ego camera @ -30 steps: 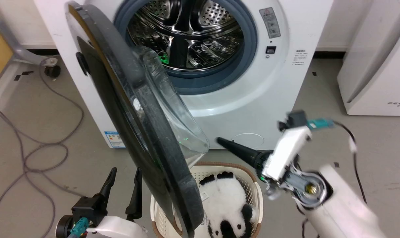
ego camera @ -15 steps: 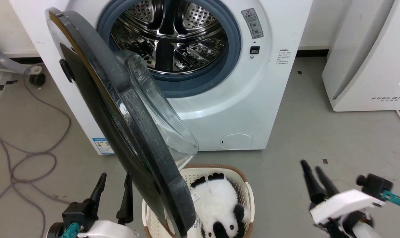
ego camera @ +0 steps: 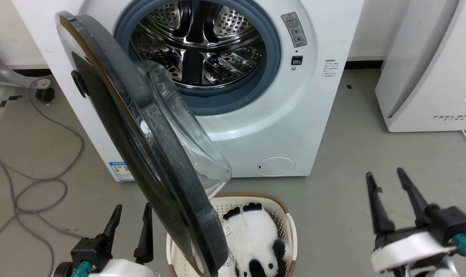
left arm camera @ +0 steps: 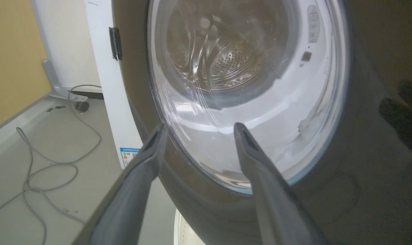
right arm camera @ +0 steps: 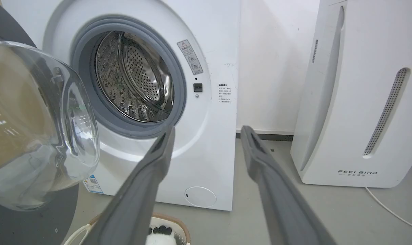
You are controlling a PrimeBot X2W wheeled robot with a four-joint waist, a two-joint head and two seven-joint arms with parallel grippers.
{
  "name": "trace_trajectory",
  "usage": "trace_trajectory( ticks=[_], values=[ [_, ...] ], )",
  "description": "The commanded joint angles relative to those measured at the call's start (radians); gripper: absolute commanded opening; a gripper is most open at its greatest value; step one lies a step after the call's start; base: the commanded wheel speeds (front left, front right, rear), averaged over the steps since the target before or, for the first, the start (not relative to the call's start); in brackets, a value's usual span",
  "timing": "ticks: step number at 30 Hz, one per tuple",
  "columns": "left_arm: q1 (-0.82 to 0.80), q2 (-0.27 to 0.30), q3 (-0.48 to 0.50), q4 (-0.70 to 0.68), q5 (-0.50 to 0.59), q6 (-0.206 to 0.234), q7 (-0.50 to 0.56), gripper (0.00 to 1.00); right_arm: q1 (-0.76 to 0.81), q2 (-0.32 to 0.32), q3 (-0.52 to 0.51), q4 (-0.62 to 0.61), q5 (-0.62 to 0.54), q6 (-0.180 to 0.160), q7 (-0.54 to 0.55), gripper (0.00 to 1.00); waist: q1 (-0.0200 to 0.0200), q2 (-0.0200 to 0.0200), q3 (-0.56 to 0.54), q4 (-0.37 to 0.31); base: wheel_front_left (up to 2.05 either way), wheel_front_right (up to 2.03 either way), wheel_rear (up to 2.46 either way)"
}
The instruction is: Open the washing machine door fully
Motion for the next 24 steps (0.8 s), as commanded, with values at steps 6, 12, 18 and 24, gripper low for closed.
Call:
trace_trajectory(
  ticks=[6,12,18,24],
  values=[
    [0.009,0.003,-0.006,0.004,-0.002,0.004,-0.005,1.00,0.114,0.024,0.007,-0.120,-0.085,0.001,0.084,1.00,-0.0001,0.0000,-0.008,0.011,0.00,0.00,0.00],
    [0.014,0.005,-0.015,0.012,-0.005,0.000,-0.005,1.00,0.180,0.027,0.004,-0.141,-0.056,0.001,0.111,1.00,-0.0001,0.0000,-0.015,0.012,0.00,0.00,0.00],
    [0.010,0.006,-0.021,0.015,-0.009,-0.001,-0.005,0.42,0.175,0.027,0.014,-0.143,-0.024,0.001,0.110,1.00,-0.0001,0.0000,-0.009,0.009,0.00,0.00,0.00],
    [0.010,0.007,-0.026,0.017,-0.014,-0.001,-0.005,0.00,0.168,0.028,0.019,-0.139,-0.022,0.001,0.111,1.00,-0.0001,0.0000,-0.010,0.010,0.00,0.00,0.00]
  ],
)
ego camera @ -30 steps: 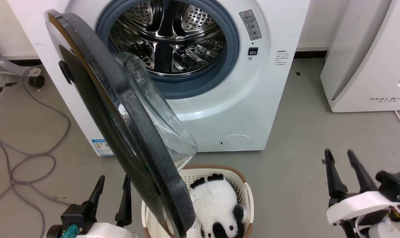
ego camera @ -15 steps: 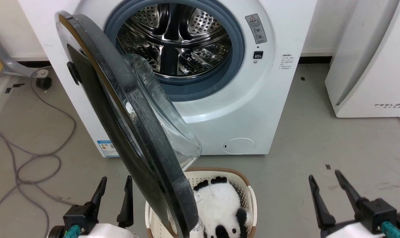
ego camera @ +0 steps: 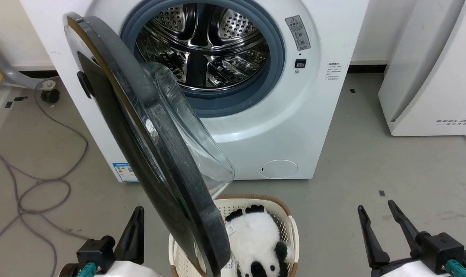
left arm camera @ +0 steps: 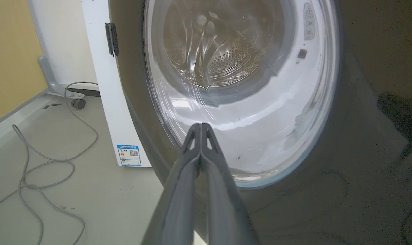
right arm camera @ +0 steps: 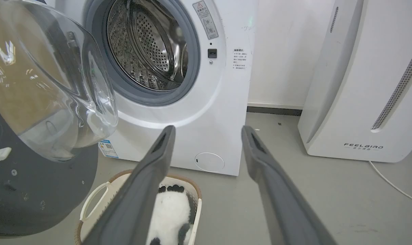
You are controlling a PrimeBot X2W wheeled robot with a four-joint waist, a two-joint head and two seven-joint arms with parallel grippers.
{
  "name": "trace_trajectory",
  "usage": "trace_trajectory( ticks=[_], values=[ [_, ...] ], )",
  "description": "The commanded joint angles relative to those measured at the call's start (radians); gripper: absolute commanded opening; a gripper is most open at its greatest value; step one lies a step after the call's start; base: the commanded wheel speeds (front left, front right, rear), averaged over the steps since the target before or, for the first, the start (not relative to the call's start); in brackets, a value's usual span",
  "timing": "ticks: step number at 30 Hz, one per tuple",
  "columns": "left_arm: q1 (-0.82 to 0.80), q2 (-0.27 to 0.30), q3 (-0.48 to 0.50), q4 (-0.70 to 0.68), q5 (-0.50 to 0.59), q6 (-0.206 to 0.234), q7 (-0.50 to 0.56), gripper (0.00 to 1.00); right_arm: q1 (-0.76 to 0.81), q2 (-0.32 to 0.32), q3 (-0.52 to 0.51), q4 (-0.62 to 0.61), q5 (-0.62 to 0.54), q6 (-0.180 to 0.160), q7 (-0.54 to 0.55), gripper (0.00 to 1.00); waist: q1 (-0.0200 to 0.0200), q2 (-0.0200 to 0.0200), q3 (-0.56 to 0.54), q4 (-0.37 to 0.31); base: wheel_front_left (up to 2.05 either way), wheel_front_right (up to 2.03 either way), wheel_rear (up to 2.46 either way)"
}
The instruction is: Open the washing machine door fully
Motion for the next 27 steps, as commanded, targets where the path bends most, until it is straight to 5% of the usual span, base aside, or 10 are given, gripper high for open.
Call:
trace_trajectory(
  ticks=[1,11,27],
  values=[
    [0.009,0.006,0.000,0.000,-0.004,0.000,-0.005,0.00,-0.002,0.005,0.001,0.000,0.007,0.001,-0.001,1.00,0.0000,0.0000,0.000,0.000,0.00,0.00,0.00],
    [-0.008,0.022,0.025,-0.090,-0.017,0.015,-0.005,0.00,-0.001,0.005,0.000,0.013,0.014,0.001,0.001,1.00,0.0000,0.0000,0.000,0.003,0.00,0.00,0.00],
    [-0.207,0.031,0.153,-0.602,0.040,0.066,-0.005,0.00,-0.011,0.005,0.001,0.024,0.018,0.001,-0.001,1.00,0.0000,0.0000,0.008,0.008,0.00,0.00,0.00]
  ],
)
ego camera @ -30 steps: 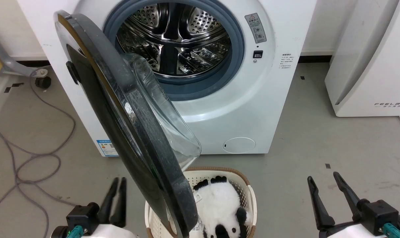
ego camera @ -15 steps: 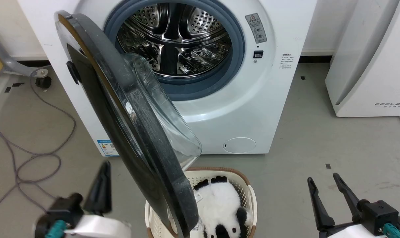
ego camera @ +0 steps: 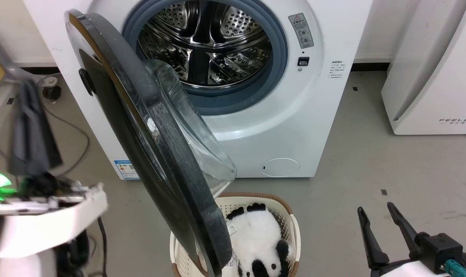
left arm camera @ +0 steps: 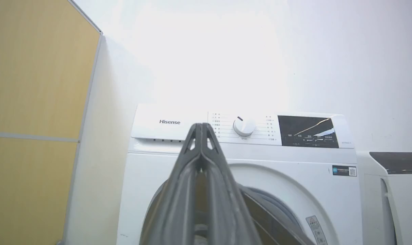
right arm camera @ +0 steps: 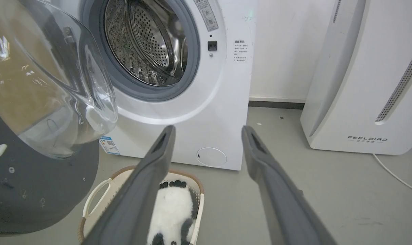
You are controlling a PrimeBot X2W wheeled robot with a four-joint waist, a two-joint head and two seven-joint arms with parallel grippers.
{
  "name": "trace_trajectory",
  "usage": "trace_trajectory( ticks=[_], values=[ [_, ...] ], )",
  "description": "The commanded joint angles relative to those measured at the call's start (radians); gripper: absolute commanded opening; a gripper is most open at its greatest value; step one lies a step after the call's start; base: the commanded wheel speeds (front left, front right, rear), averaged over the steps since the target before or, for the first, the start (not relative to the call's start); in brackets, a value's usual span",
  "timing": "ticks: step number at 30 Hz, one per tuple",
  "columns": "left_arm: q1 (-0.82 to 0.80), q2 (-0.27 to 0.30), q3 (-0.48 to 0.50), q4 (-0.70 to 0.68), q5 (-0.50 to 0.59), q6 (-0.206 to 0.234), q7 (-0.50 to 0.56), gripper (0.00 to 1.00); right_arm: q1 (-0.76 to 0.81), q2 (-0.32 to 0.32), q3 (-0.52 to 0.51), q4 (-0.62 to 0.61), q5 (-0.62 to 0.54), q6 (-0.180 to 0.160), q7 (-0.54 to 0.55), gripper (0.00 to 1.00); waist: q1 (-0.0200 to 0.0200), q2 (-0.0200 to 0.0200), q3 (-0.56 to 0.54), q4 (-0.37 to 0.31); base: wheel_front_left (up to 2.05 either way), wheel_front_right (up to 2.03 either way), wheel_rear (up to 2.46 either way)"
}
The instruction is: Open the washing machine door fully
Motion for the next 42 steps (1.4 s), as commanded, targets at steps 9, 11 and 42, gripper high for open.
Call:
trace_trajectory(
  ticks=[9,11,42],
  values=[
    [-0.090,-0.037,-0.089,-0.184,-0.004,-0.045,-0.004,0.00,-0.008,0.004,0.001,0.010,0.007,0.001,-0.001,1.00,0.0000,0.0000,0.002,-0.014,0.00,0.00,0.00],
    [-0.078,-0.045,-0.151,-0.201,-0.013,-0.065,0.005,0.00,-0.005,0.004,0.001,0.013,0.008,0.001,-0.001,1.00,0.0000,0.0000,0.002,-0.017,0.00,0.00,0.00],
    [0.211,0.035,-0.646,0.182,-0.108,-0.091,0.351,0.00,0.004,0.004,-0.007,0.062,0.022,0.001,-0.007,1.00,0.0000,0.0000,0.003,-0.013,0.00,0.00,0.00]
  ],
)
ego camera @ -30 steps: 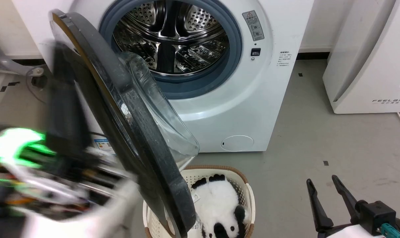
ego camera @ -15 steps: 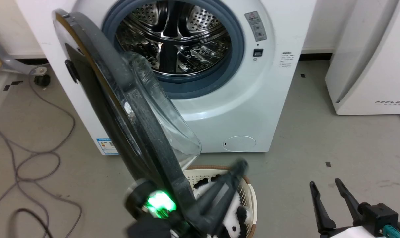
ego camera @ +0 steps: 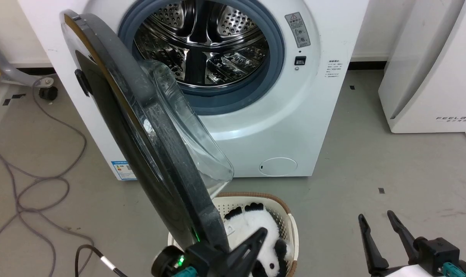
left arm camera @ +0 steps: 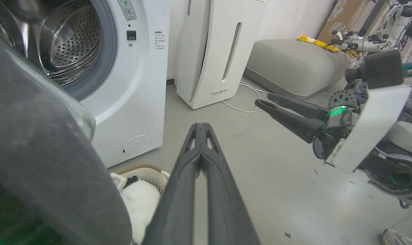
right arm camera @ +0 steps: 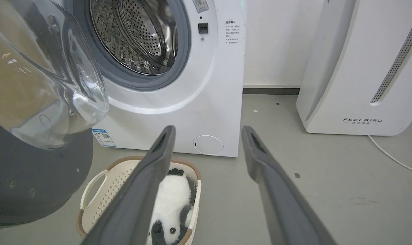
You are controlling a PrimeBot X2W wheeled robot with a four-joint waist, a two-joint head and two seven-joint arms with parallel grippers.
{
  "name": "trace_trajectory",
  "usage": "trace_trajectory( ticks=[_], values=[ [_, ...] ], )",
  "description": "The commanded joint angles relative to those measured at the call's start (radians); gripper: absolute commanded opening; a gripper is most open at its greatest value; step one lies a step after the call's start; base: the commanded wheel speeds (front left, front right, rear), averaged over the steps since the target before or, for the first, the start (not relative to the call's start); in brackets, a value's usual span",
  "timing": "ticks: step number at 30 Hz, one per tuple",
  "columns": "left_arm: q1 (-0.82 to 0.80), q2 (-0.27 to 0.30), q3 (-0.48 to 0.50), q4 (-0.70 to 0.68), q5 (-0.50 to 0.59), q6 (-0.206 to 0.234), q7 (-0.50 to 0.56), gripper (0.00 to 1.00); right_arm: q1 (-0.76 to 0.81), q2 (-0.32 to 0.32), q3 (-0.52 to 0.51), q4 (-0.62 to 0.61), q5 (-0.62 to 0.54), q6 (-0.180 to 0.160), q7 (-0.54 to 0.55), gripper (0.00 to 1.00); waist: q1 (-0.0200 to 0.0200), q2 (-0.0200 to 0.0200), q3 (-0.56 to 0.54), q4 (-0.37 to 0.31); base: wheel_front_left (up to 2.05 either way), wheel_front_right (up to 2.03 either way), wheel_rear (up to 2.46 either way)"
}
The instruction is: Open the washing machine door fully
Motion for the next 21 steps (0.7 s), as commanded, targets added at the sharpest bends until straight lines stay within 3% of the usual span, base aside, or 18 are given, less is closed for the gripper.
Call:
trace_trajectory(
  ticks=[1,13,21],
  values=[
    [-0.019,-0.003,0.010,0.019,0.009,0.011,-0.018,0.00,0.003,0.004,0.002,0.003,0.010,0.001,0.002,1.00,0.0000,0.0000,-0.001,-0.003,0.00,0.00,0.00],
    [-0.040,-0.013,0.035,0.073,0.030,0.052,-0.082,0.00,0.014,0.004,-0.009,0.004,0.005,0.001,0.007,1.00,0.0000,0.0000,-0.001,0.021,0.00,0.00,0.00],
    [-0.001,-0.009,0.053,0.082,0.022,0.087,-0.100,0.00,0.024,0.004,-0.022,-0.018,0.000,0.001,0.021,1.00,0.0000,0.0000,-0.027,0.073,0.00,0.00,0.00]
  ],
)
